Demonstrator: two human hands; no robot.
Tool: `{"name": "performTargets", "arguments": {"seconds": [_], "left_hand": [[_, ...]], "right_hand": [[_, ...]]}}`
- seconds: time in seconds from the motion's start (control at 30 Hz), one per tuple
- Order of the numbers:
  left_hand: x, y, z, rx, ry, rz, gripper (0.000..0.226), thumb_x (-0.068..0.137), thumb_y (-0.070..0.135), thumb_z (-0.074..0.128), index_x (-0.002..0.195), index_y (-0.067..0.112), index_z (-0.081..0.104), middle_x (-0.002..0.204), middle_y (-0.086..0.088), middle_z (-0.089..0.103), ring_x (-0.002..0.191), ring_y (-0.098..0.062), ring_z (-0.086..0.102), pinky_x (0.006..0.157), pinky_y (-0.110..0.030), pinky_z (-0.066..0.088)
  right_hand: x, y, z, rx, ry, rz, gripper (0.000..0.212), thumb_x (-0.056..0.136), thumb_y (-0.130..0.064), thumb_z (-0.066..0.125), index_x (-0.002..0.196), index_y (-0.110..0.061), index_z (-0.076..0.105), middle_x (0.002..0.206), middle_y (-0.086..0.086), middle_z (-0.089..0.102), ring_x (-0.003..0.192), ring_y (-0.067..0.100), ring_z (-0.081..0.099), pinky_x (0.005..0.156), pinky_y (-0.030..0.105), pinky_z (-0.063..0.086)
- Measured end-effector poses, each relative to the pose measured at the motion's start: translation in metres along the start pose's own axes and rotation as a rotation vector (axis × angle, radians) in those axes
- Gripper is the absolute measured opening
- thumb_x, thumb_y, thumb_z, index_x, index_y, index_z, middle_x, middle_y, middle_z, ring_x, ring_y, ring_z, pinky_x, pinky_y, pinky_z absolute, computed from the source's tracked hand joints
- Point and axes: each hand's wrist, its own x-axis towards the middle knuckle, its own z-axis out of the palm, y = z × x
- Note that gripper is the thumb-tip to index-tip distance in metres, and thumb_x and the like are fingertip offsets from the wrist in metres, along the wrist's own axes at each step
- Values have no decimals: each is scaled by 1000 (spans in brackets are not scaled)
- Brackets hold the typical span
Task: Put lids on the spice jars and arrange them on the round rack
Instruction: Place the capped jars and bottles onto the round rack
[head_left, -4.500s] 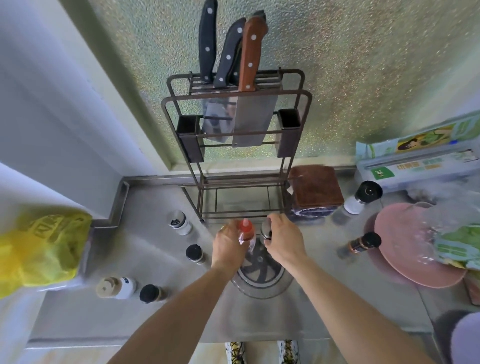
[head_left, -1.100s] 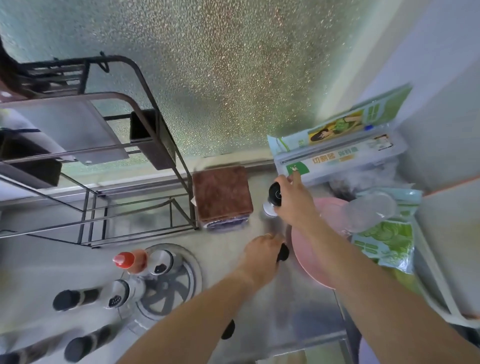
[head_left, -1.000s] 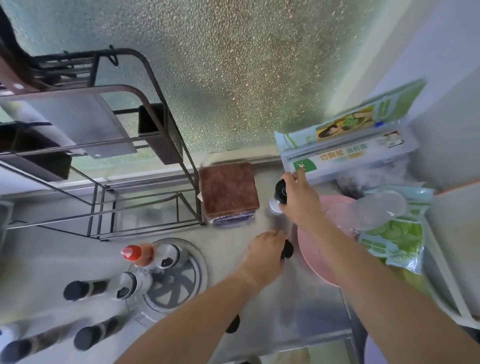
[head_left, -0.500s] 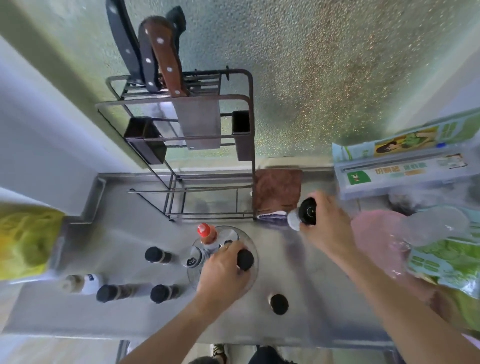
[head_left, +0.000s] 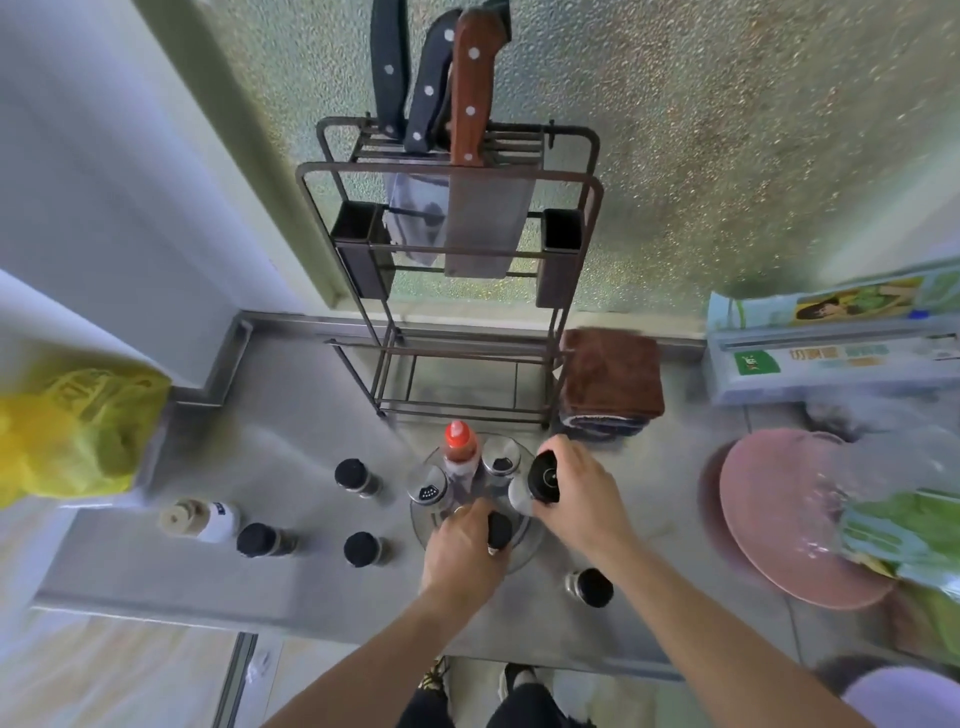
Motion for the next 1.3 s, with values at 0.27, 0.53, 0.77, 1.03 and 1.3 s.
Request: {"name": "performTargets", "arguments": {"seconds": [0.27,0.53,0.77,1.03,1.3], "left_hand": [[5,7,19,-73,31,48,33,83,47,70,95,19,58,92,-2,67,81,-27,65,70,-37,51],[10,9,28,-3,-18,115,24,88,30,67,106,16,60,98,-7,69,91,-29,65,78,-37,50],[7,12,29,27,-108,102,41,85,24,70,121,14,52,110,-10,68,103,-32,64,88,-39,49],[-13,-10,-6,-8,-44,142,30,87,23,65,114,23,52,106,-2,66,97,-26,65,78,-35,49],[-40,-93,-124,94,235,143,34,96,31,59,129,26,56,131,5,60,117,-16,58,94,-33,50]], "right_hand": [[12,4,33,-91,-41,-37,43,78,-23,77,110,-14,50,106,8,57,83,34,63,63,37,44],[20,3,27,-111,-121,-97,69,74,2,68,137,-12,46,126,13,55,99,36,63,78,40,49],[6,4,9,-67,-101,-46,86,78,2,66,152,-20,28,130,13,53,111,33,60,91,42,52],[-20,-13,-11,-13,173,21,79,70,18,62,143,-9,46,133,16,57,119,36,59,94,45,50],[-20,-124,27,6,167,-208,54,82,-4,74,131,-15,54,127,7,60,120,27,59,99,36,50]]}}
